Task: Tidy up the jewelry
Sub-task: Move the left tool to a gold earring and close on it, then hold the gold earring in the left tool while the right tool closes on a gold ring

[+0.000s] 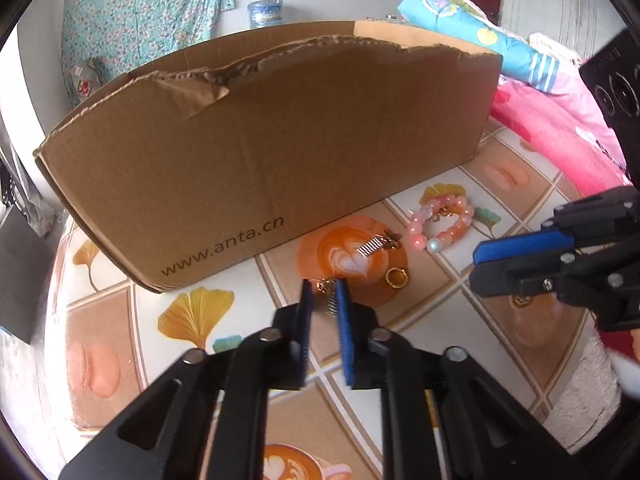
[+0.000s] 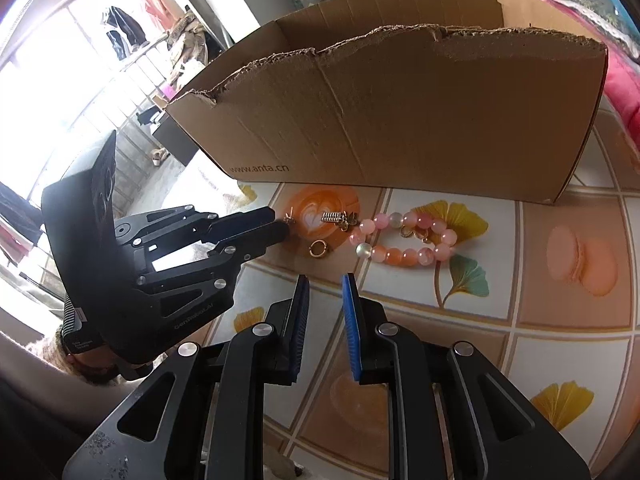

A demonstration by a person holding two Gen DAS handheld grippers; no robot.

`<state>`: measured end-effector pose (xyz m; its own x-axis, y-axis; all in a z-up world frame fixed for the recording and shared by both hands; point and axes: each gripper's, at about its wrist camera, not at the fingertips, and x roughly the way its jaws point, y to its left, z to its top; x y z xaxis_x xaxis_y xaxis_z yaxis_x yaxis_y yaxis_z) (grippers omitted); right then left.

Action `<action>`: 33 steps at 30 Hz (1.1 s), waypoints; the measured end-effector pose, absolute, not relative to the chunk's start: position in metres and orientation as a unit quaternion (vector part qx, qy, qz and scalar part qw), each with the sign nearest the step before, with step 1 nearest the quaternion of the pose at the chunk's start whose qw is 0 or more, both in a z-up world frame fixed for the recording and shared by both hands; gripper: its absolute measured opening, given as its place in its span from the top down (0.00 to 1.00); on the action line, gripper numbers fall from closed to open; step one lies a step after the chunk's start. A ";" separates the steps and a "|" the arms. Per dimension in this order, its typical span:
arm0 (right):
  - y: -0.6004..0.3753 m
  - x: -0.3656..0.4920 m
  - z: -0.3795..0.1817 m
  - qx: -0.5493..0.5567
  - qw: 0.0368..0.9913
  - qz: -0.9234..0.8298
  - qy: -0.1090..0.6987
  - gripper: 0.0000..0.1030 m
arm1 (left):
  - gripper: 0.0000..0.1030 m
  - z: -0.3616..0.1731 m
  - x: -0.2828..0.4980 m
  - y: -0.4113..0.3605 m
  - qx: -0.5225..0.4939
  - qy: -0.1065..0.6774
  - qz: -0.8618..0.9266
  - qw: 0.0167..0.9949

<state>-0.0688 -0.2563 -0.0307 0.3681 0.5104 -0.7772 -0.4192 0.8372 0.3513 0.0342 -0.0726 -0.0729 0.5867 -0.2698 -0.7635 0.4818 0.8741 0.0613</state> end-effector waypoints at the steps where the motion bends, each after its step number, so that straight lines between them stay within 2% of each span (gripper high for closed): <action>1: -0.260 -0.071 -0.029 0.048 0.826 0.282 0.486 0.83 | 0.97 -0.073 0.033 -0.073 0.136 0.401 -0.213 0.880; 11: -0.256 -0.073 -0.032 0.048 0.823 0.296 0.483 0.82 | 0.99 -0.057 0.012 -0.051 0.086 0.390 -0.216 0.891; 13: -0.251 -0.072 -0.034 0.046 0.820 0.301 0.485 0.77 | 0.99 -0.058 0.010 -0.047 0.080 0.392 -0.211 0.892; 14: -0.247 -0.072 -0.035 0.044 0.819 0.303 0.485 0.70 | 0.99 -0.060 0.009 -0.045 0.077 0.395 -0.209 0.891; 20: -0.221 -0.074 -0.034 -0.033 0.840 0.286 0.460 0.70 | 0.99 -0.067 0.006 -0.038 0.066 0.405 -0.204 0.889; 24: -0.211 -0.071 -0.039 -0.059 0.843 0.276 0.459 0.79 | 0.99 -0.069 0.004 -0.036 0.064 0.406 -0.202 0.889; 33: -0.198 -0.070 -0.042 -0.083 0.855 0.259 0.442 0.88 | 0.99 -0.072 0.003 -0.037 0.062 0.406 -0.205 0.888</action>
<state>-0.0700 -0.1983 -0.0423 0.4751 0.3702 -0.7983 -0.5162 0.8520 0.0878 0.0026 -0.0373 -0.0720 0.5853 -0.3142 -0.7475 0.4150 0.9081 -0.0568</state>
